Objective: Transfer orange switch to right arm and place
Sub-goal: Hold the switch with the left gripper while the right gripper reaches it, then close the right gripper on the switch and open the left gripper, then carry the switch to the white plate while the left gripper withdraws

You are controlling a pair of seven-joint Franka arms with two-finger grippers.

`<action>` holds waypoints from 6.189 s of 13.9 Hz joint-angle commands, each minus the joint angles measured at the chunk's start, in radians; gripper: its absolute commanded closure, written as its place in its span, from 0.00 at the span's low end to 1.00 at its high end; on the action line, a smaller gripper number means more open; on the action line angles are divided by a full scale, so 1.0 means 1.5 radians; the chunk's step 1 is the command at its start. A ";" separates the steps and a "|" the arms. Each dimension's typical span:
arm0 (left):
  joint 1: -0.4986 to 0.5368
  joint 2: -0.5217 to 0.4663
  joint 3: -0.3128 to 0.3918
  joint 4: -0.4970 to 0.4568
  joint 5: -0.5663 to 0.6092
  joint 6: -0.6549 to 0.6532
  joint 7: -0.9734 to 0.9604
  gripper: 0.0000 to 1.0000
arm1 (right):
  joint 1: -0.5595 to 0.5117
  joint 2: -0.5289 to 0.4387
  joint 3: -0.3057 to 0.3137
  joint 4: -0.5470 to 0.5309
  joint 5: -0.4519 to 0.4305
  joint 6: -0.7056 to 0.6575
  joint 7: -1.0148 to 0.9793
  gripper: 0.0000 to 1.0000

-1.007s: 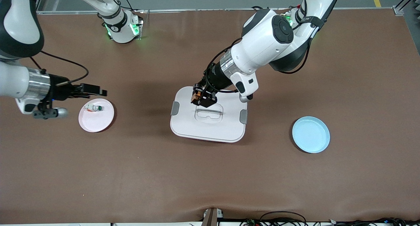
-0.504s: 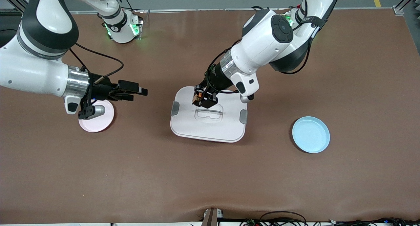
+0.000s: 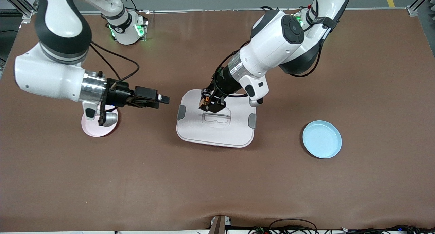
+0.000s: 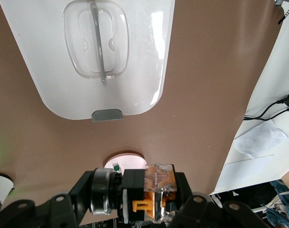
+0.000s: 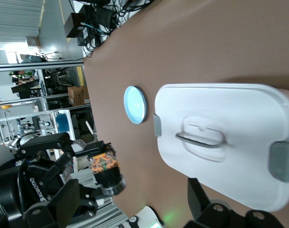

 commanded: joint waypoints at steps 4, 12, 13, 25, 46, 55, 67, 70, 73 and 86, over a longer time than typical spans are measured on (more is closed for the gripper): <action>-0.006 0.006 0.002 0.012 0.018 0.006 -0.020 0.61 | 0.061 0.032 -0.006 0.019 0.035 0.083 -0.049 0.00; -0.006 0.009 0.002 0.012 0.018 0.015 -0.020 0.60 | 0.082 0.036 -0.006 0.025 0.063 0.108 -0.050 0.00; -0.006 0.009 0.002 0.012 0.018 0.015 -0.020 0.60 | 0.089 0.038 -0.006 0.025 0.077 0.118 -0.051 0.00; -0.006 0.008 0.002 0.012 0.018 0.017 -0.019 0.60 | 0.119 0.066 -0.006 0.030 0.086 0.138 -0.123 0.00; -0.004 0.008 0.002 0.011 0.018 0.017 -0.018 0.60 | 0.116 0.074 -0.006 0.045 0.102 0.137 -0.160 0.38; -0.004 0.008 0.002 0.011 0.018 0.017 -0.018 0.60 | 0.121 0.075 -0.006 0.046 0.102 0.139 -0.173 0.64; -0.001 0.008 0.002 0.011 0.032 0.017 -0.011 0.00 | 0.123 0.080 -0.008 0.048 0.119 0.138 -0.174 1.00; 0.001 0.007 0.002 0.012 0.032 0.015 -0.010 0.00 | 0.121 0.080 -0.008 0.048 0.114 0.137 -0.177 1.00; 0.008 0.004 0.003 0.011 0.033 0.015 -0.009 0.00 | 0.110 0.084 -0.009 0.042 0.110 0.132 -0.311 1.00; 0.107 -0.053 0.008 -0.095 0.062 -0.038 0.124 0.00 | 0.010 0.091 -0.012 0.033 -0.360 -0.057 -0.442 1.00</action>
